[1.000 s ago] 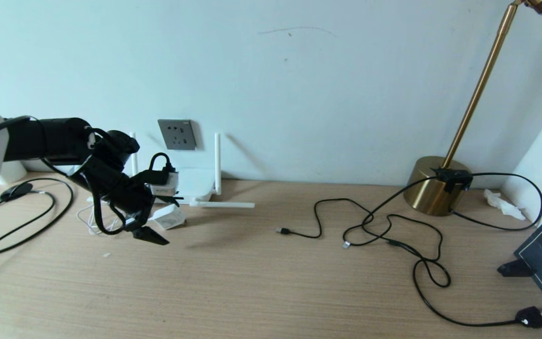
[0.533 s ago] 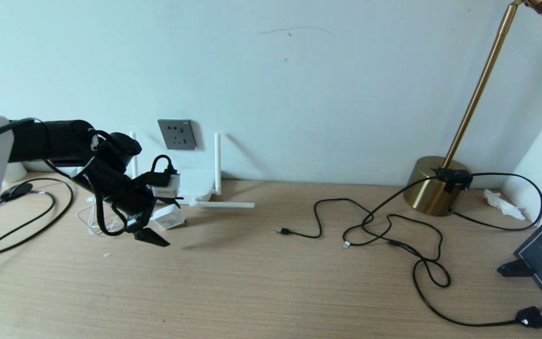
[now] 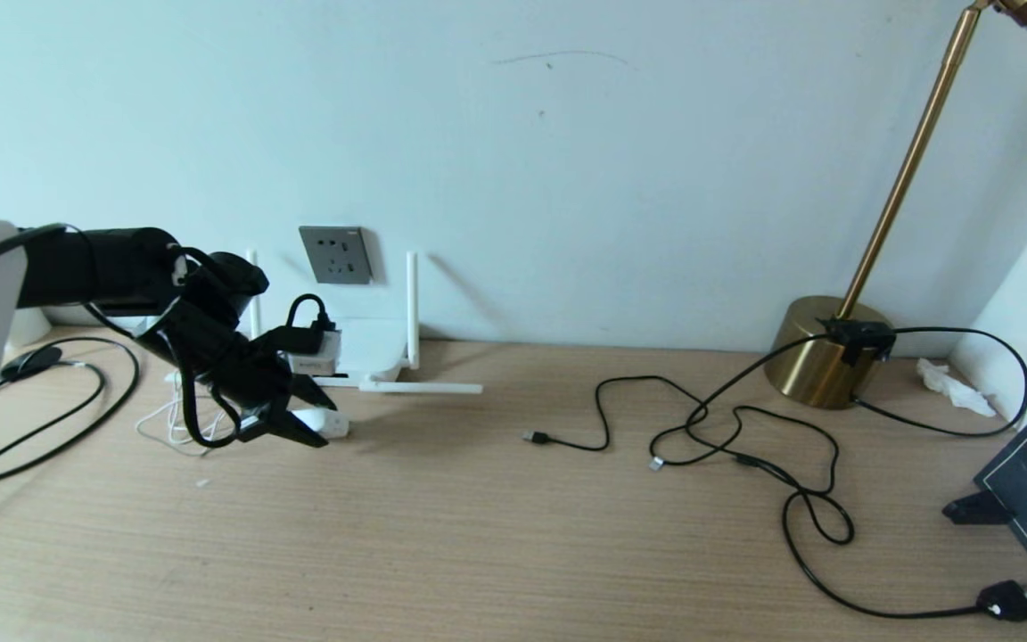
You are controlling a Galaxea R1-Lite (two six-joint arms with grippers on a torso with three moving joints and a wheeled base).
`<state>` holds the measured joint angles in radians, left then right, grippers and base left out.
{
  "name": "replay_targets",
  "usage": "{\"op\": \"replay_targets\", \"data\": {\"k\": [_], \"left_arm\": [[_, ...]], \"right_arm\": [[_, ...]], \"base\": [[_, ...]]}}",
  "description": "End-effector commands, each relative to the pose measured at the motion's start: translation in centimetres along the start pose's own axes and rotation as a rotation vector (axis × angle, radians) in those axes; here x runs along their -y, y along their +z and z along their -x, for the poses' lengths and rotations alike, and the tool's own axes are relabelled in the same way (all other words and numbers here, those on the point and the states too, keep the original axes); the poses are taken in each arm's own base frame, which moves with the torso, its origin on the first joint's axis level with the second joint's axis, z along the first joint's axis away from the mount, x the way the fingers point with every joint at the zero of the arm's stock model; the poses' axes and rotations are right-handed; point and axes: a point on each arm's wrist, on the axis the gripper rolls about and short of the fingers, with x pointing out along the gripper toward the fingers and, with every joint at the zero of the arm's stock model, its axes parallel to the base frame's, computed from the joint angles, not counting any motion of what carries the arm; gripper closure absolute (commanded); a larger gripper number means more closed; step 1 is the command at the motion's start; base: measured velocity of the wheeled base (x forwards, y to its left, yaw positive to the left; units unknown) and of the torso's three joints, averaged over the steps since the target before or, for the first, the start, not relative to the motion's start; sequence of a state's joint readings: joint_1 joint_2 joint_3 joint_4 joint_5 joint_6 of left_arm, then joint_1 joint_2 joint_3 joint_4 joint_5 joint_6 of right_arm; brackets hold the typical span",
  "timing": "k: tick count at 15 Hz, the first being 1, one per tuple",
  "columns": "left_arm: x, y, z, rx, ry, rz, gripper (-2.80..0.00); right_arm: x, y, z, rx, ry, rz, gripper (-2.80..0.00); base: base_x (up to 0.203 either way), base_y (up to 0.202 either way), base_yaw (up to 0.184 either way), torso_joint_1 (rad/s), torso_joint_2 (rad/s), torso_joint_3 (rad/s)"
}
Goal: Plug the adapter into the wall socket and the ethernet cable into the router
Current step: Pick up plug, then align plug and socket
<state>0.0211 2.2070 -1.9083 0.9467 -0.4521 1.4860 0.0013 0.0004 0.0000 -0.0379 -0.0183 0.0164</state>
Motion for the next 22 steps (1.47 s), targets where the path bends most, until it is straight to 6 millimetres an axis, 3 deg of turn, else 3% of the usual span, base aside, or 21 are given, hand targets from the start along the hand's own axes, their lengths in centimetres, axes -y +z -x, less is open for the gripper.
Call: {"op": "replay_targets", "data": {"k": [1,6,9,16,22], "left_arm": [[0.1,0.0,0.0,0.001,-0.006,-0.005,0.00],[0.1,0.2,0.6,0.005,0.007,-0.008,0.00],[0.8,1.1,3.1,0.013,0.038,-0.011,0.00],[5.1,4.4,13.7,0.176,0.198,0.231,0.00],[8.4,-1.1,21.8,0.196,0.434,0.501,0.00]], "right_arm": [[0.0,-0.3,-0.1,-0.009,0.000,0.000,0.00],[0.0,-0.3,-0.1,-0.010,0.000,0.000,0.00],[0.0,-0.3,-0.1,-0.010,0.000,0.000,0.00],[0.0,-0.3,-0.1,-0.008,0.000,0.000,0.00],[0.0,-0.3,-0.1,-0.010,0.000,0.000,0.00]], "base": [[0.000,0.000,0.000,0.000,0.00,0.000],[0.000,0.000,0.000,0.000,0.00,0.000],[0.000,0.000,0.000,0.000,0.00,0.000],[0.000,0.000,0.000,0.000,0.00,0.000],[0.000,0.000,0.000,0.000,0.00,0.000]]}}
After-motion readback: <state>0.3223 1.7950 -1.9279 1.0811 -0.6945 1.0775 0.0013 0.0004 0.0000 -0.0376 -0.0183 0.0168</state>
